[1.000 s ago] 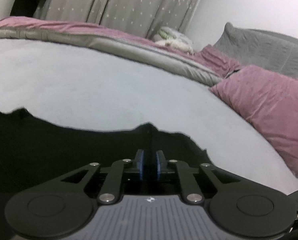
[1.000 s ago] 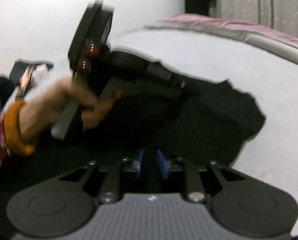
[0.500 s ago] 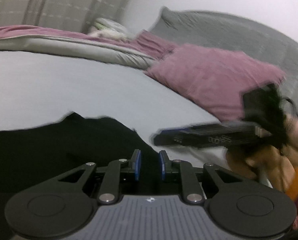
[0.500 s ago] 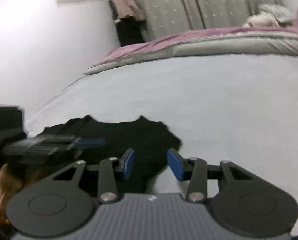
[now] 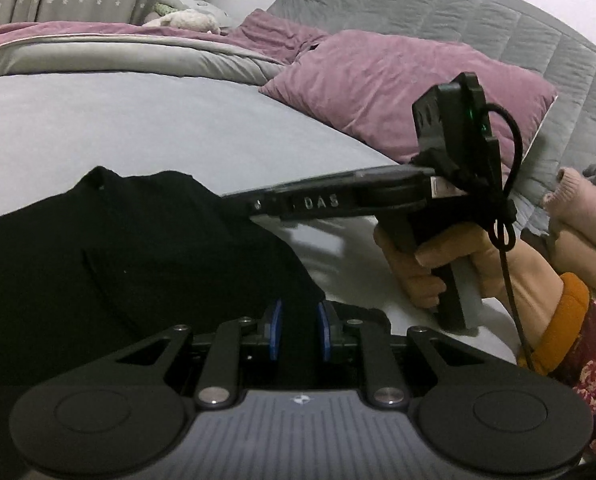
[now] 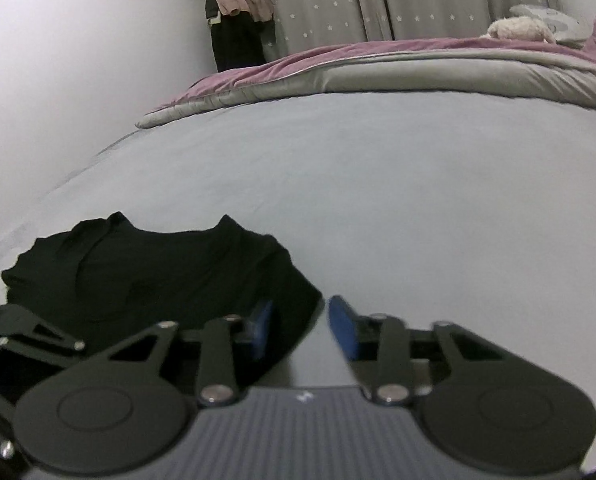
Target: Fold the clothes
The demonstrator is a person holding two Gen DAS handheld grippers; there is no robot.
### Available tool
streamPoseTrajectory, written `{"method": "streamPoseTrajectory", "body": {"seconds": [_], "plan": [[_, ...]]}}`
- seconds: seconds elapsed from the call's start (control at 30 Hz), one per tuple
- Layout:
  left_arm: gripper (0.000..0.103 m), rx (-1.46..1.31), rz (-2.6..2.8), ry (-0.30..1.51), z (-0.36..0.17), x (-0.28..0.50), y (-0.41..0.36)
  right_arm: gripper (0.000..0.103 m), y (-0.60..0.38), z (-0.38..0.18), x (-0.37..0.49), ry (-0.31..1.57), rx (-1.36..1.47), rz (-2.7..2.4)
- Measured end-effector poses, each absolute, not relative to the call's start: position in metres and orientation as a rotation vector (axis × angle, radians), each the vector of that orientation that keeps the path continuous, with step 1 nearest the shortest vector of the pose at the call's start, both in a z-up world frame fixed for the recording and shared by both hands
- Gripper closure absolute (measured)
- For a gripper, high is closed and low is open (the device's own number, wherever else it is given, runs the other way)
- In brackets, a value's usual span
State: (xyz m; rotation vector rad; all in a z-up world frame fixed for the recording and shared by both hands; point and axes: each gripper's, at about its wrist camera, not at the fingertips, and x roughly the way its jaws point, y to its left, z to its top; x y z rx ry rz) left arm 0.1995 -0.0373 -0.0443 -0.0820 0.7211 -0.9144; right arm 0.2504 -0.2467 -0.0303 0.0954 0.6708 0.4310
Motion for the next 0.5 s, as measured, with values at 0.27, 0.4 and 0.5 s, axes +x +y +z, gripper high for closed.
{"method": "streamPoseTrajectory", "body": {"seconds": [0.27,0.4,0.5], "plan": [[0.085,-0.075,-0.923,0.727,-0.046,0.196,-0.036,0.097,-0.242,-0.031,0.256,0.640,0.071,0.383],[0.085,-0.096,-0.938,0.733,-0.043,0.196,-0.030,0.096,-0.240,-0.031,0.256,0.641,0.055,0.372],[0.085,-0.130,-0.911,0.712,-0.039,0.200,-0.020,0.083,-0.243,-0.028,0.252,0.626,0.074,0.348]]}}
